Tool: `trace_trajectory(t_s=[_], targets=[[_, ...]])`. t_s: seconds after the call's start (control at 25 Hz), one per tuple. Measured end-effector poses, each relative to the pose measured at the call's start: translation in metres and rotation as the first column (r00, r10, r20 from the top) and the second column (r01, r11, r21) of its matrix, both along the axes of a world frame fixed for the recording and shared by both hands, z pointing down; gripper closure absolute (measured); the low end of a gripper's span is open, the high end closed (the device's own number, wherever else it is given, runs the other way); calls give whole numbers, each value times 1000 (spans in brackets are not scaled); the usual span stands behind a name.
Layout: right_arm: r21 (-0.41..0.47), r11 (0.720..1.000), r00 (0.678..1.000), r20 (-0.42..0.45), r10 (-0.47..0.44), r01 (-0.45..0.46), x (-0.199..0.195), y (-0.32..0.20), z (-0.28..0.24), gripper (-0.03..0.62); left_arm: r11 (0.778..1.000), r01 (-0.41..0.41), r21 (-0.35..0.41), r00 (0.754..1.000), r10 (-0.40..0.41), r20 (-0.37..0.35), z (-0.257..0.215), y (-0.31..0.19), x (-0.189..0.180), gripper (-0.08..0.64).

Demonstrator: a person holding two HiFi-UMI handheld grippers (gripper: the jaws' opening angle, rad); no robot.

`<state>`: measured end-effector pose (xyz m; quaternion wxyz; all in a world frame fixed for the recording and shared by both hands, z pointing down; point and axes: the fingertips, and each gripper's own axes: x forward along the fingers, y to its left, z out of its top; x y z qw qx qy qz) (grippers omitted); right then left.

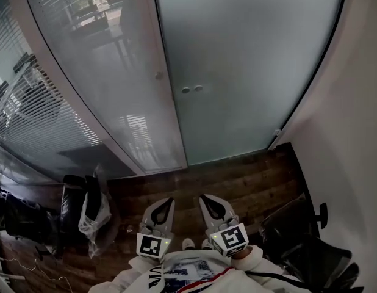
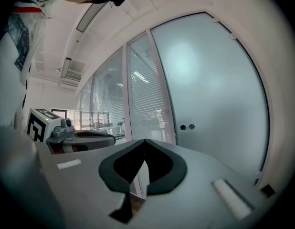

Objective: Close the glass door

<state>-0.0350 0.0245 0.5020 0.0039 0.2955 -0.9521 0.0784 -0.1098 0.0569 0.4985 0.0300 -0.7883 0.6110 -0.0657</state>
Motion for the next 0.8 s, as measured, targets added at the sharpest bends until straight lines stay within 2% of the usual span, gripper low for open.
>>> trace_trajectory(t_s=[0.16,0.32,0.8], targets=[[42,999,999,-37,-12,14,-3,9,1,586,1000,-11,18,1000,11,-14,-8,3,3,561],[23,1000,1000,-27,8,-7,-4,8,-1,586,998,-40,52,999,41,-12,-13,-1,6,561],[4,999,999,-11,36,-36,4,20,1,586,996,-82,25,997,82,-9,-8,12,19,561]])
